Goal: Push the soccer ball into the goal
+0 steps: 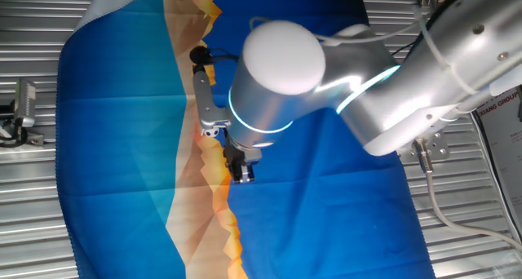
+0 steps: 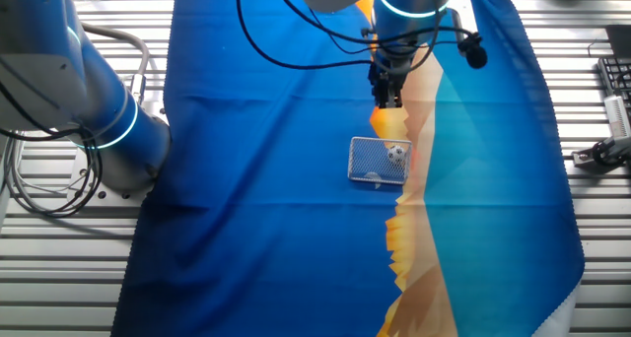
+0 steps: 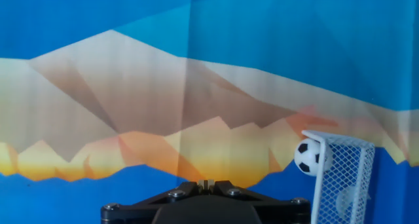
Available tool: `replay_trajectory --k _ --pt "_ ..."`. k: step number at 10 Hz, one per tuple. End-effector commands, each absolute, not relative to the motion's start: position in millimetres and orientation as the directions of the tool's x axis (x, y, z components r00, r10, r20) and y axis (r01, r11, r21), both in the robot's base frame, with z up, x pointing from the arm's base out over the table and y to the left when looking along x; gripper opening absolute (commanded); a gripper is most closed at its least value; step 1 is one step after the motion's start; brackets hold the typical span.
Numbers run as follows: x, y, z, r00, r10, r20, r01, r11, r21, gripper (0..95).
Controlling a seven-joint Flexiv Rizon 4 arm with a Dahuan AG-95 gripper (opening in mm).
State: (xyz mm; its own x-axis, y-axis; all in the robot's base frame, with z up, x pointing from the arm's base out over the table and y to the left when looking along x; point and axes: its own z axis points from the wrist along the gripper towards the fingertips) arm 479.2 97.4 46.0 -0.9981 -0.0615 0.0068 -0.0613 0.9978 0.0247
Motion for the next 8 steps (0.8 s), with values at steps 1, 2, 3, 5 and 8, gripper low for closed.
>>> replay_trajectory --k 1,2,3,5,8 --pt "471 103 60 -0.998 -0.058 0.021 -0.058 0.998 0.021 0.0" --pt "468 105 65 -0.998 -0.056 0.024 -0.056 0.998 0.020 0.0" --pt "465 106 69 -0.998 -0.059 0.024 -0.059 0.998 0.018 0.0" --pt "457 106 80 -0.997 -0.074 0.025 -0.073 0.997 0.013 0.0" --pt "451 104 87 -0.997 -0.076 0.023 -0.075 0.997 0.014 0.0"
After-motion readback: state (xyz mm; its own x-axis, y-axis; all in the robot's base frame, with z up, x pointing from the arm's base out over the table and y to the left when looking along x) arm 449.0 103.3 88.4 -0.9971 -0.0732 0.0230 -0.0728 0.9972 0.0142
